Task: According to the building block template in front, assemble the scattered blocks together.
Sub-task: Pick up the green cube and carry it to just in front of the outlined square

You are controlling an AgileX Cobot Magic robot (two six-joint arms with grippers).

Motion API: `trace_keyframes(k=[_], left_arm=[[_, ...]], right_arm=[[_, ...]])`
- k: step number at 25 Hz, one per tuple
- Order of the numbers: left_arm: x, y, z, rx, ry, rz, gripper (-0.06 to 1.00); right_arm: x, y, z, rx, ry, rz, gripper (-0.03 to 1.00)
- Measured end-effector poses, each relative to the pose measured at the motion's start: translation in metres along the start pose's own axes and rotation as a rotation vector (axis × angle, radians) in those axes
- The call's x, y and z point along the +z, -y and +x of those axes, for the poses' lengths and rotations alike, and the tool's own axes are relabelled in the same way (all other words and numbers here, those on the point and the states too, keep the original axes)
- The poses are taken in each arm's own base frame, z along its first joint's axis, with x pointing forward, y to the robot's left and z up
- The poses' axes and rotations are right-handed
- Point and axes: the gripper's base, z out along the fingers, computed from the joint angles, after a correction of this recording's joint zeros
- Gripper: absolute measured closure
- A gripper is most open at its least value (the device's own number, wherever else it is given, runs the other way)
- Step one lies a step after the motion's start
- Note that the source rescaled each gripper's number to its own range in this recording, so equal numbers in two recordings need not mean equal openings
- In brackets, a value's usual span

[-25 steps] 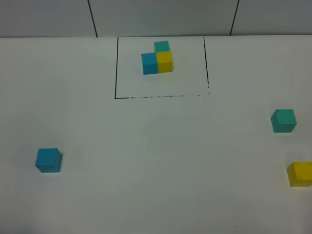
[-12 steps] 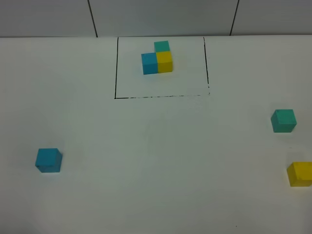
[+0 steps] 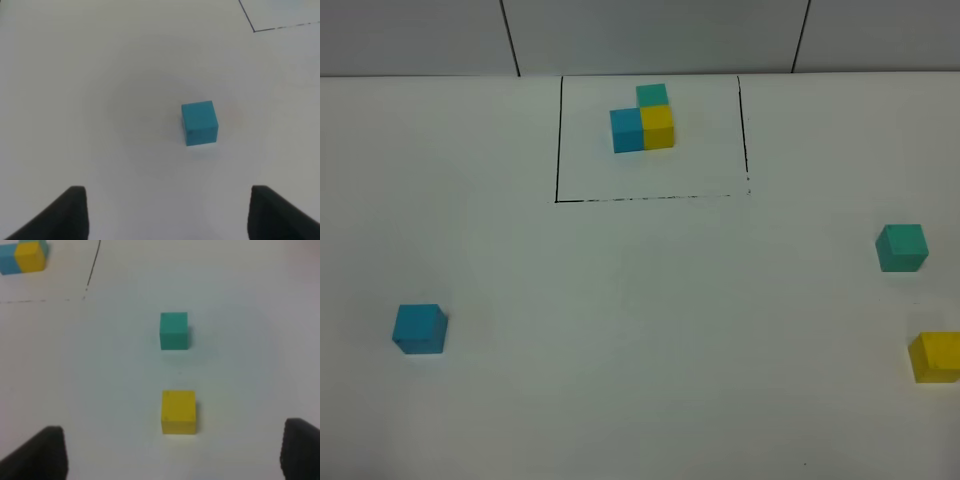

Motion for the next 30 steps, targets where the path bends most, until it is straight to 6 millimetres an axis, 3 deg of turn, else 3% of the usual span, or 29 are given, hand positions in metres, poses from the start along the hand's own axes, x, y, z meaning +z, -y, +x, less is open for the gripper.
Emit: trace_keyframes(k=[27, 30], left_arm=[[0.0, 0.0, 0.0, 0.0, 0.0, 0.0, 0.41], [0.0, 0.0, 0.0, 0.0, 0.0, 0.0, 0.41]], right_arm=[[0.0, 0.0, -0.001, 0.008, 0.001, 0.001, 0.24], [0.001, 0.0, -0.021, 0.018, 0.024, 0.002, 0.24]])
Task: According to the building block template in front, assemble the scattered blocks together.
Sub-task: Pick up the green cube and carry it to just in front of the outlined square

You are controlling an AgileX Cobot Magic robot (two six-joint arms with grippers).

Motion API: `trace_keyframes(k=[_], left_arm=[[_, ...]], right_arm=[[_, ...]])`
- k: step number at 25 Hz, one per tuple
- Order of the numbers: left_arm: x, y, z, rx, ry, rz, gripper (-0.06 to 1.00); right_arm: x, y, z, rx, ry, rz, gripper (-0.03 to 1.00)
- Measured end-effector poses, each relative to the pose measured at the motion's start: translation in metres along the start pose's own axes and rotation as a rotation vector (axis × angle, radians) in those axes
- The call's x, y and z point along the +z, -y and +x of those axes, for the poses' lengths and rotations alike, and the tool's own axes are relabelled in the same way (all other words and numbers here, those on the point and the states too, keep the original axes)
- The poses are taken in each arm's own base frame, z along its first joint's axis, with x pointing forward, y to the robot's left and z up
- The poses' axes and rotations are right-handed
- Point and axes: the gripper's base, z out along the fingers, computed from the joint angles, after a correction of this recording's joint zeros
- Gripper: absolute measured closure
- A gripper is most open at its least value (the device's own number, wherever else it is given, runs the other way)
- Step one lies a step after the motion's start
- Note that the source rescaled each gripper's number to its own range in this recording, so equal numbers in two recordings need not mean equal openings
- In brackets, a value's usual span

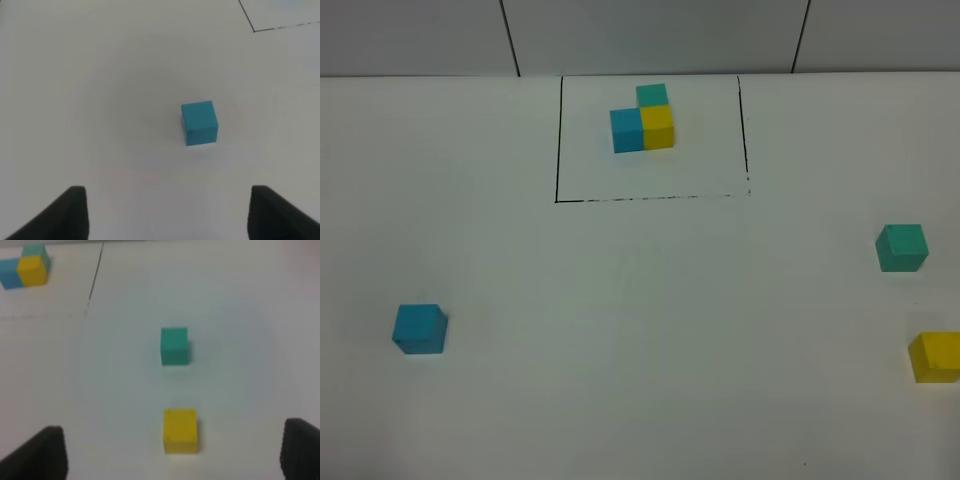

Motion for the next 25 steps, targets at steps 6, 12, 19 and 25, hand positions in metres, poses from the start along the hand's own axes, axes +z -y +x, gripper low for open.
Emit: trace_keyframes(k=[6, 12, 19, 25], left_arm=[[0.0, 0.0, 0.0, 0.0, 0.0, 0.0, 0.41], [0.0, 0.0, 0.0, 0.0, 0.0, 0.0, 0.41], [0.0, 0.0, 0.0, 0.0, 0.0, 0.0, 0.41], [0.0, 0.0, 0.0, 0.0, 0.0, 0.0, 0.41]], right_arm=[[0.051, 0.0, -0.078, 0.005, -0.17, 0.002, 0.24], [0.161, 0.0, -0.111, 0.002, -0.494, -0.009, 0.24], [0.269, -0.001, -0.07, 0.011, -0.73, -0.047, 0.24], [0.306, 0.0, -0.048, 0.0, -0.744, -0.05, 0.24]])
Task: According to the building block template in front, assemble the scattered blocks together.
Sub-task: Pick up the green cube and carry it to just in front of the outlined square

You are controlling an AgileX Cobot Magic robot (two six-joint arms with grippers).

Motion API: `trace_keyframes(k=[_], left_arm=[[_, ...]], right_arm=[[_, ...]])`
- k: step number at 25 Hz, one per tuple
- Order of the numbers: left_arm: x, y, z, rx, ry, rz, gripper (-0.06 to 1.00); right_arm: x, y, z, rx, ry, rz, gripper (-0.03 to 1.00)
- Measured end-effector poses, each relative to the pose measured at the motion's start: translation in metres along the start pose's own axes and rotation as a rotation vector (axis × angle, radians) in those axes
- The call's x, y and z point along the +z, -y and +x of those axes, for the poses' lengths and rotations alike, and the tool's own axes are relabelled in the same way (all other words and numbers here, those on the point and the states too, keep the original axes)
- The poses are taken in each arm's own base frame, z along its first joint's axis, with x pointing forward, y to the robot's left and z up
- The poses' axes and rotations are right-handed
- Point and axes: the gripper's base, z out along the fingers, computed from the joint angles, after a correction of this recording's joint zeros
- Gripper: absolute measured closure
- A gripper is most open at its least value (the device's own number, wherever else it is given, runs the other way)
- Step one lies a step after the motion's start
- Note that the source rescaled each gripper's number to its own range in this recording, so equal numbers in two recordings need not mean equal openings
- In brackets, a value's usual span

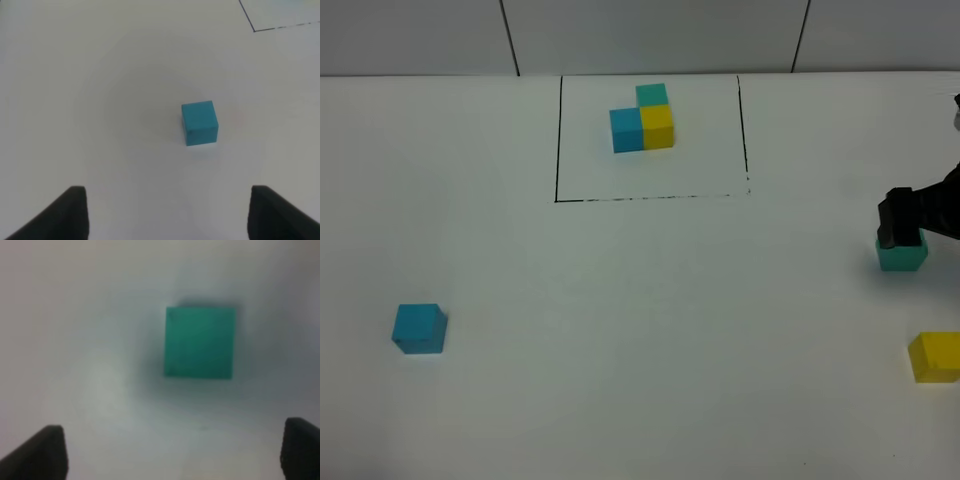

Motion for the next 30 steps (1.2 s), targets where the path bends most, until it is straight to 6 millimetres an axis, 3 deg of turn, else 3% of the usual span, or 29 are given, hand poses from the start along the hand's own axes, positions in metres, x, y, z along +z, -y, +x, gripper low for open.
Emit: trace_keyframes(k=[6, 13, 30], left_arm=[[0.0, 0.0, 0.0, 0.0, 0.0, 0.0, 0.41], [0.0, 0.0, 0.0, 0.001, 0.0, 0.0, 0.41], [0.0, 0.0, 0.0, 0.001, 0.0, 0.0, 0.41]], right_arm=[[0.017, 0.003, -0.01, -0.016, 0.034, 0.018, 0.24], [0.031, 0.007, -0.035, -0.065, 0.009, 0.05, 0.24], [0.088, 0.011, -0.019, -0.068, -0.183, 0.046, 0.25]])
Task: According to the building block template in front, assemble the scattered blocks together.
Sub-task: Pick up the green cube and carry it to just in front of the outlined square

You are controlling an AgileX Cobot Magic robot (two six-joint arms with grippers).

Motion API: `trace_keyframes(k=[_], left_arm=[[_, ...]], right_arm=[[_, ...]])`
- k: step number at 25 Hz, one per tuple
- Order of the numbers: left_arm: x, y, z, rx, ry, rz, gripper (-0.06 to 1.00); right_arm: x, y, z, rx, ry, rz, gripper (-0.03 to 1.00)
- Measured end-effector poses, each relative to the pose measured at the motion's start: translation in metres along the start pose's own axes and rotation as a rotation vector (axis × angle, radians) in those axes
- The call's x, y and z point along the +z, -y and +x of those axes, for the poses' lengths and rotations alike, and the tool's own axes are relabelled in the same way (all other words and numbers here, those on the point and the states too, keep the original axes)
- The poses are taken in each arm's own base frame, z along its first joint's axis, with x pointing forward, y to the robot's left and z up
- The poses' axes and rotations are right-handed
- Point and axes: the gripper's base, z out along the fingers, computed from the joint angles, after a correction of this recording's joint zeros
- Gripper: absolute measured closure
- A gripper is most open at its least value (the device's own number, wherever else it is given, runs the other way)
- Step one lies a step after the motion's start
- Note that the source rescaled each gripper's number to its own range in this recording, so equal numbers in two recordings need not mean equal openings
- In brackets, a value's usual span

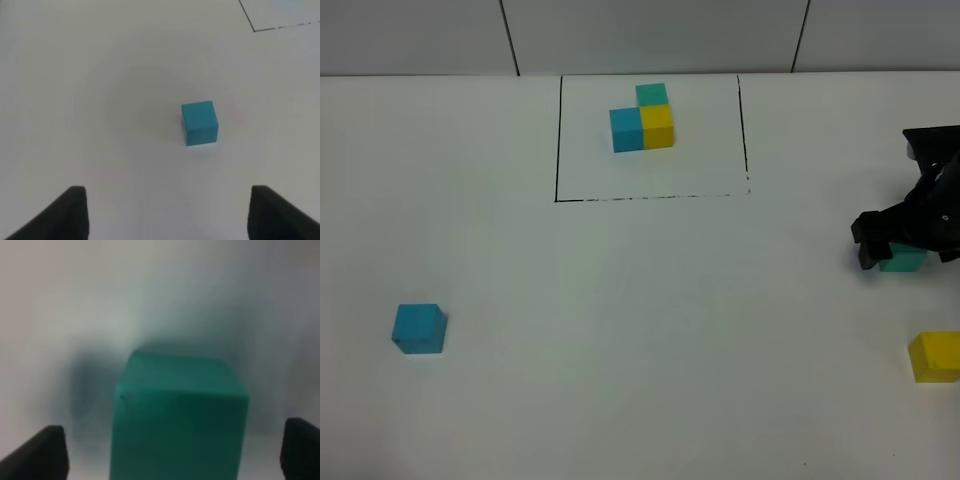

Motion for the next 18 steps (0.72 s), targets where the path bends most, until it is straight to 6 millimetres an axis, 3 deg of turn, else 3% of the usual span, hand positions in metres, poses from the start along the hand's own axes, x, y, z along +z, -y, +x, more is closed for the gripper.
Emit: trace_keyframes(k=[2, 3, 4, 6, 10, 13, 15, 18], left_arm=[[0.0, 0.0, 0.0, 0.0, 0.0, 0.0, 0.41], [0.0, 0.0, 0.0, 0.0, 0.0, 0.0, 0.41], [0.0, 0.0, 0.0, 0.0, 0.0, 0.0, 0.41], [0.0, 0.0, 0.0, 0.0, 0.0, 0.0, 0.41], [0.0, 0.0, 0.0, 0.0, 0.0, 0.0, 0.41], [0.0, 0.0, 0.0, 0.0, 0.0, 0.0, 0.41], [0.0, 0.0, 0.0, 0.0, 0.0, 0.0, 0.41], [0.0, 0.0, 0.0, 0.0, 0.0, 0.0, 0.41]], right_arm=[[0.001, 0.001, 0.0, -0.017, -0.001, 0.012, 0.35], [0.001, 0.002, 0.0, -0.028, -0.002, 0.02, 0.45], [0.001, 0.003, 0.0, -0.039, -0.003, 0.028, 0.58], [0.001, 0.003, 0.001, -0.052, -0.009, 0.037, 0.97], [0.0, 0.001, 0.001, -0.074, -0.022, 0.041, 0.95], [-0.003, -0.016, 0.001, -0.218, -0.031, 0.037, 0.95], [-0.01, -0.039, 0.001, -0.446, -0.026, 0.032, 0.95], [-0.027, -0.092, 0.001, -0.91, -0.007, 0.02, 0.95]])
